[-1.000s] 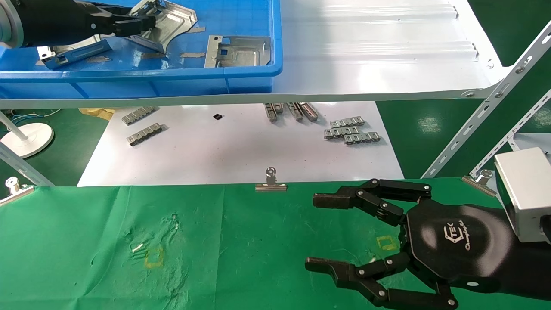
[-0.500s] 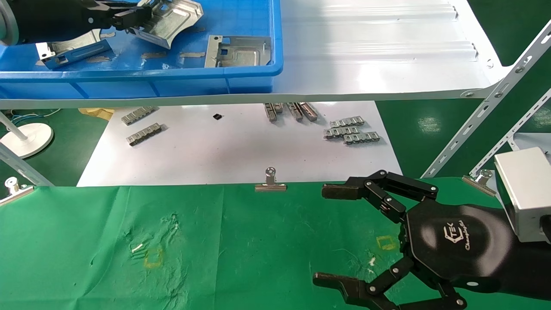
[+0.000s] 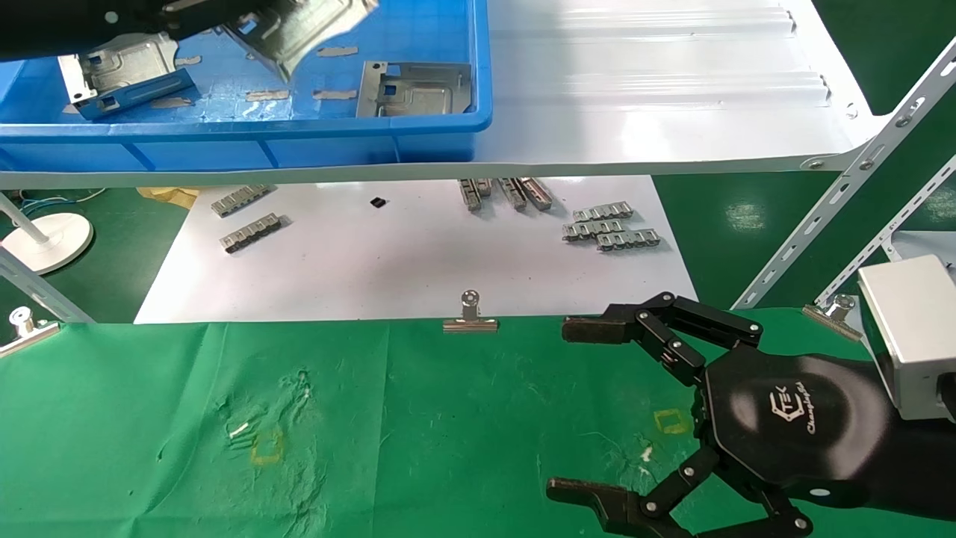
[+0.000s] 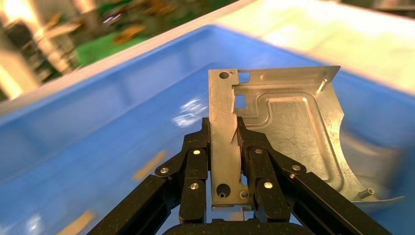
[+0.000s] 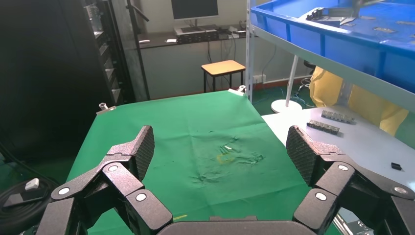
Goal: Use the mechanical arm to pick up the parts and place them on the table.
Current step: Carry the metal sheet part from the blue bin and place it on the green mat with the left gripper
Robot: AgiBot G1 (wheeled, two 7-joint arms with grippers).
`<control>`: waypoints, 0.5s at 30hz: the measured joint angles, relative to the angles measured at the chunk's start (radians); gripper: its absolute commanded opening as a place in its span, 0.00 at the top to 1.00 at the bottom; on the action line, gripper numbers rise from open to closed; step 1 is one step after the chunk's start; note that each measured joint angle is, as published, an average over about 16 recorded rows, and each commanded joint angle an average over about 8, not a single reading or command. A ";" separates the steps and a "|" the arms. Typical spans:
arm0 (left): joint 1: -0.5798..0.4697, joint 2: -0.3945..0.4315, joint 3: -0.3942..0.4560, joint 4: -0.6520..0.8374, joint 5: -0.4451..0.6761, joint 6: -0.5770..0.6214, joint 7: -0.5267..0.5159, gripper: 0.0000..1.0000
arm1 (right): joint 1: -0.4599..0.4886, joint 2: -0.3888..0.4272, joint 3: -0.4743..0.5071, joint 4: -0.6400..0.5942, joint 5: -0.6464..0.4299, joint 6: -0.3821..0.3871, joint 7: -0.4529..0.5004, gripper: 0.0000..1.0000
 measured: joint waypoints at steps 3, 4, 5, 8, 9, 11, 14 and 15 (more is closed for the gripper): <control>0.035 -0.037 -0.006 -0.059 -0.041 0.092 0.046 1.00 | 0.000 0.000 0.000 0.000 0.000 0.000 0.000 0.00; 0.052 -0.052 -0.005 -0.087 -0.059 0.120 0.061 1.00 | 0.000 0.000 0.000 0.000 0.000 0.000 0.000 0.00; 0.071 -0.069 -0.003 -0.119 -0.079 0.145 0.075 1.00 | 0.000 0.000 0.000 0.000 0.000 0.000 0.000 0.00; 0.147 -0.127 0.012 -0.234 -0.150 0.206 0.116 1.00 | 0.000 0.000 0.000 0.000 0.000 0.000 0.000 0.00; 0.176 -0.149 0.020 -0.277 -0.175 0.221 0.131 1.00 | 0.000 0.000 0.000 0.000 0.000 0.000 0.000 0.00; 0.237 -0.192 0.041 -0.363 -0.225 0.241 0.163 1.00 | 0.000 0.000 0.000 0.000 0.000 0.000 0.000 0.00; 0.331 -0.253 0.082 -0.483 -0.286 0.247 0.221 1.00 | 0.000 0.000 0.000 0.000 0.000 0.000 0.000 0.00; 0.360 -0.271 0.098 -0.518 -0.301 0.245 0.243 1.00 | 0.000 0.000 0.000 0.000 0.000 0.000 0.000 0.00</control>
